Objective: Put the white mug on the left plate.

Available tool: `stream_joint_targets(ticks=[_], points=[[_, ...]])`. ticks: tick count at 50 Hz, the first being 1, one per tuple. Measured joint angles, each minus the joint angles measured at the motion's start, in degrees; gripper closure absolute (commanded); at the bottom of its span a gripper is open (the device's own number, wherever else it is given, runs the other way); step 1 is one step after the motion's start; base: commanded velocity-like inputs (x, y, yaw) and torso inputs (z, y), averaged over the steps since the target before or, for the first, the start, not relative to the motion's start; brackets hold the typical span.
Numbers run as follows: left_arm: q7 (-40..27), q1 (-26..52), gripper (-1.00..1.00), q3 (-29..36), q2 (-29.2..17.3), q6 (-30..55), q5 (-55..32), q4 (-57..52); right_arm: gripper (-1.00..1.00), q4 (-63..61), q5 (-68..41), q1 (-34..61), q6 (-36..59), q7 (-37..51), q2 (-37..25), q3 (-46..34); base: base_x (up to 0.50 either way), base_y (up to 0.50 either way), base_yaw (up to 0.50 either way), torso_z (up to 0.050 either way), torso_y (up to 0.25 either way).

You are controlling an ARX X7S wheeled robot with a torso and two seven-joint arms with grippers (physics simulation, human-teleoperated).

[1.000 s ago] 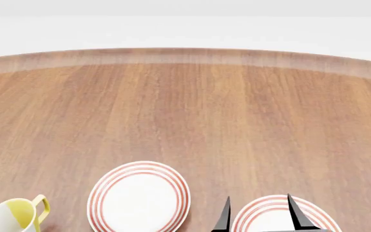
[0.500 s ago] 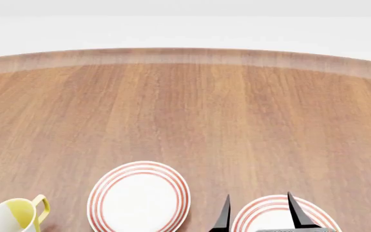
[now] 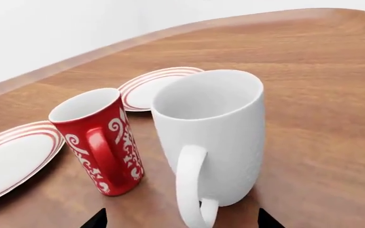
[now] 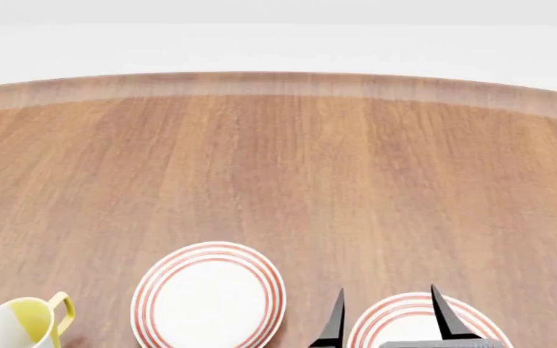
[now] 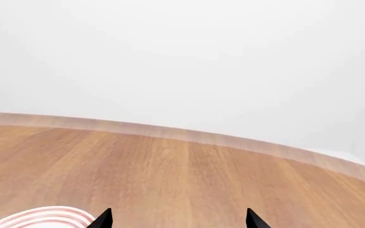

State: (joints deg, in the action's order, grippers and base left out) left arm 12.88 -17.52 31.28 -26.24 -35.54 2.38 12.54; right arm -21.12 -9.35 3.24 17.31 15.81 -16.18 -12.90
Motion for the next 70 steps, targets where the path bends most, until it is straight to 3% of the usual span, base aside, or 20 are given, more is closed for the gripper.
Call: stream_joint_targets(ticks=[57,58,70], points=[[1.96,4.45,-1.00,2.76,1.93,0.41,-0.95,2.87,-1.00,0.65,-1.01,0.88,-0.41,0.95,-0.73,-0.86,0.00,0.00,0.00,0.000,0.000],[1.96,4.48,1.00,2.78,1.95,0.39,-1.02,2.91,-1.00,0.64,-1.03,0.87,-0.42,0.97,-0.75,-0.87,0.00,0.00,0.00,0.000,0.000],[1.84,4.33,1.00,2.86,1.67,0.39,-1.27,2.58,-1.00,0.45,-1.26,0.80,-0.46,1.23,-0.97,-0.96,0.00,0.00,0.00,0.000,0.000]])
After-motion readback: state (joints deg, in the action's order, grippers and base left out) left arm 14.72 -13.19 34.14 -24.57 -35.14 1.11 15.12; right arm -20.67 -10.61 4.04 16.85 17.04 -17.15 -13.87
